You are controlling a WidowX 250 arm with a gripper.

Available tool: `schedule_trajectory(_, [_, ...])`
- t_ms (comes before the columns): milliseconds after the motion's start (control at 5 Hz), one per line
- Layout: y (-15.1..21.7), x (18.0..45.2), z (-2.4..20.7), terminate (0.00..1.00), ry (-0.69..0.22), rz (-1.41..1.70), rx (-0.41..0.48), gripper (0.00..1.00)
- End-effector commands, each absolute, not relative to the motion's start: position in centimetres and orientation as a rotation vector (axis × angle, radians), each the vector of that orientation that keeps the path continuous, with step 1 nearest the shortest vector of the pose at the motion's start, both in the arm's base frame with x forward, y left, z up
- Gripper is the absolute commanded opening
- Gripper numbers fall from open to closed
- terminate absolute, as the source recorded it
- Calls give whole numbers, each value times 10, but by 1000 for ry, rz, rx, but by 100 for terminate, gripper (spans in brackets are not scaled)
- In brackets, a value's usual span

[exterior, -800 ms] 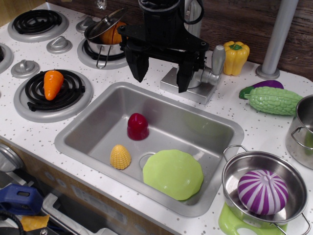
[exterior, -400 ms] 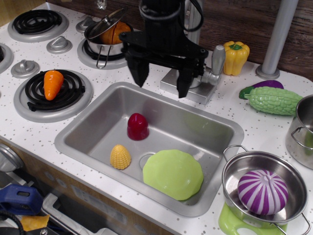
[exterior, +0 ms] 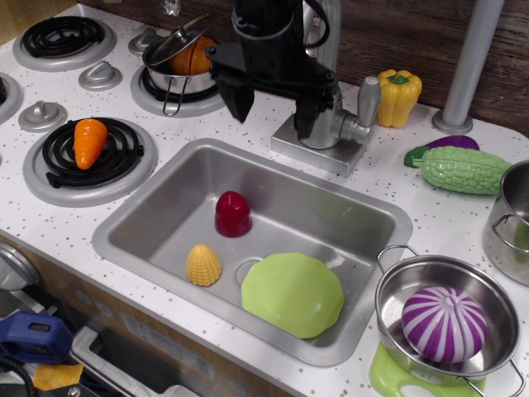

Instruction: Turn faucet front to left

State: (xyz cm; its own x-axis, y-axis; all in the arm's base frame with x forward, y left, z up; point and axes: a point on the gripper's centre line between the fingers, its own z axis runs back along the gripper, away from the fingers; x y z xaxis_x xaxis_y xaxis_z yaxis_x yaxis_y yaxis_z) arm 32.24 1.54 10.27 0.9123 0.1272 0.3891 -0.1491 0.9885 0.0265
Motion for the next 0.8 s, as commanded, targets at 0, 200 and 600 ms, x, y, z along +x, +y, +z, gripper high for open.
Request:
schedule_trajectory(0, [19,339,127,0,-483,136,92,100])
schedule_trajectory(200, [25,346,137,0,-509,133,117,100])
schedule_trajectory(600, [46,356,134,0,-538,135,153,0])
